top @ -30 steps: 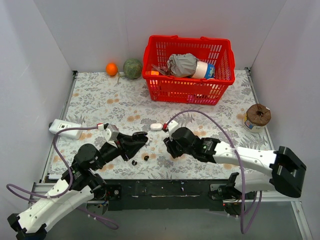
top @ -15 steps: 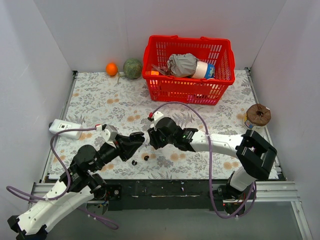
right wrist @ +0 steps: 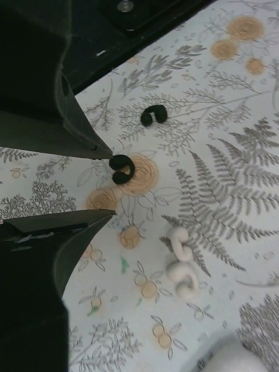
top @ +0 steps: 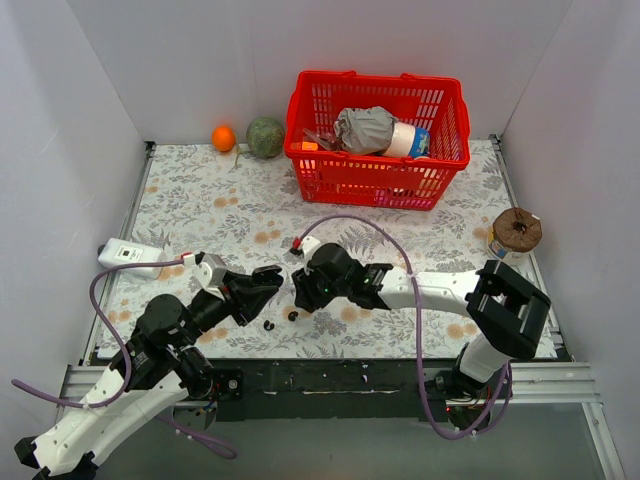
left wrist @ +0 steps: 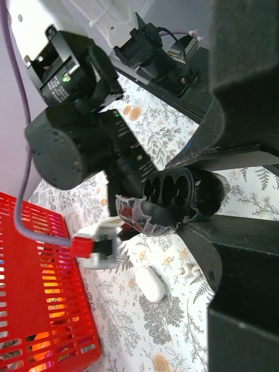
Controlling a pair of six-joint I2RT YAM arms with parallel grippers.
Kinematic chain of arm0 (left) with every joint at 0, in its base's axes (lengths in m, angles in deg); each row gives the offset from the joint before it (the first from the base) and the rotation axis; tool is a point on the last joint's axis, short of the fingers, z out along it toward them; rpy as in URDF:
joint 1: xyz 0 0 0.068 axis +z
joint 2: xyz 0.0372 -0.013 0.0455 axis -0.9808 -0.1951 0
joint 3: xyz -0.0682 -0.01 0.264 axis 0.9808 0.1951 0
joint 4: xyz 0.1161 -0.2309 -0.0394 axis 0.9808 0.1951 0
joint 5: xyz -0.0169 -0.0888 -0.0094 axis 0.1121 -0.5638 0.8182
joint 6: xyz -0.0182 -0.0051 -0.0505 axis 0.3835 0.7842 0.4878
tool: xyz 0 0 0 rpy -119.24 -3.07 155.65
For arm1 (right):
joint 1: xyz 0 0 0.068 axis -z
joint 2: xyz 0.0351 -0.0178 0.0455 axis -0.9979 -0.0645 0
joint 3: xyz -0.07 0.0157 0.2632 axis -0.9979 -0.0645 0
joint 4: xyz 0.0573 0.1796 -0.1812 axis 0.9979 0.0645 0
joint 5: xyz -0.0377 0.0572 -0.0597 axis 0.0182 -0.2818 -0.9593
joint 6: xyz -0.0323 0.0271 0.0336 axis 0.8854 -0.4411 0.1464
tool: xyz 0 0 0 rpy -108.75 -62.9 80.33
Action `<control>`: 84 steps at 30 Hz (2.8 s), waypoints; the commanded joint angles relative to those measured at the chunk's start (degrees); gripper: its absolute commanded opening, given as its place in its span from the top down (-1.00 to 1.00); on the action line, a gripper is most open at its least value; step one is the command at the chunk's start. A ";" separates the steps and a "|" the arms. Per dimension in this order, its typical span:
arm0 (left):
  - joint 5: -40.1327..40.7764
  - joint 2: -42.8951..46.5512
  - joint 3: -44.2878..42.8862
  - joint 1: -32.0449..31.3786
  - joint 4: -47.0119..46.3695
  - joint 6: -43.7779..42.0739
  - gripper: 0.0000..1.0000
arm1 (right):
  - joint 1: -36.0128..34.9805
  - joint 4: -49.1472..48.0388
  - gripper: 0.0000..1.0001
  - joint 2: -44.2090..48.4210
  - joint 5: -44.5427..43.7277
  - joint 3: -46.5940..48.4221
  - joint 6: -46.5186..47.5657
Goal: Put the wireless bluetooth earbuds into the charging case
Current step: Pick up the earbud from the center of the board.
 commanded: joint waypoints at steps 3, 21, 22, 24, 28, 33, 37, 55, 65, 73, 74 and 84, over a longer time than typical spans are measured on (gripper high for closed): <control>0.25 0.60 -1.59 0.01 1.06 -0.94 1.00 | -3.80 -2.29 0.05 0.45 1.40 -3.24 0.26; -0.63 1.48 -1.24 0.09 0.71 -1.03 1.00 | -6.09 -4.23 0.18 -5.26 4.12 1.50 -2.21; -0.54 1.48 -1.24 0.01 0.62 -1.03 1.00 | -6.18 -4.40 0.21 -5.35 4.30 1.50 -2.29; -0.80 1.57 -1.15 0.01 0.62 -1.03 1.00 | -6.44 -4.49 0.35 -5.44 4.48 1.24 -2.38; -0.98 1.48 -1.15 0.01 0.44 -1.03 1.00 | -6.88 -5.28 0.81 -5.44 4.74 0.10 -3.61; -1.07 1.57 -1.15 0.01 0.53 -1.03 1.00 | -8.11 -7.12 0.97 -5.18 4.48 -2.36 -4.93; -1.24 1.22 -1.15 0.01 0.53 -1.03 1.00 | -8.73 -6.78 0.97 -6.41 4.66 -2.46 -5.19; -1.42 0.16 -1.15 0.09 0.62 -0.94 1.00 | -6.53 -5.72 0.97 -8.25 -2.99 -3.77 -5.90; -1.68 -0.28 -1.15 0.01 0.53 -0.85 1.00 | -3.46 -6.07 0.97 -6.23 -3.87 -5.97 -5.63; -1.25 -0.28 -1.06 0.01 0.53 -0.85 1.00 | -1.43 -5.81 0.97 -4.48 -4.22 -6.85 -5.02; -1.25 -0.28 -1.06 0.09 0.62 -0.94 1.00 | -1.43 -5.55 0.97 -3.95 -4.40 -6.76 -4.93; -1.16 0.42 -1.15 0.09 0.53 -0.94 1.00 | -5.91 -2.74 0.26 0.36 -6.15 -2.65 -2.38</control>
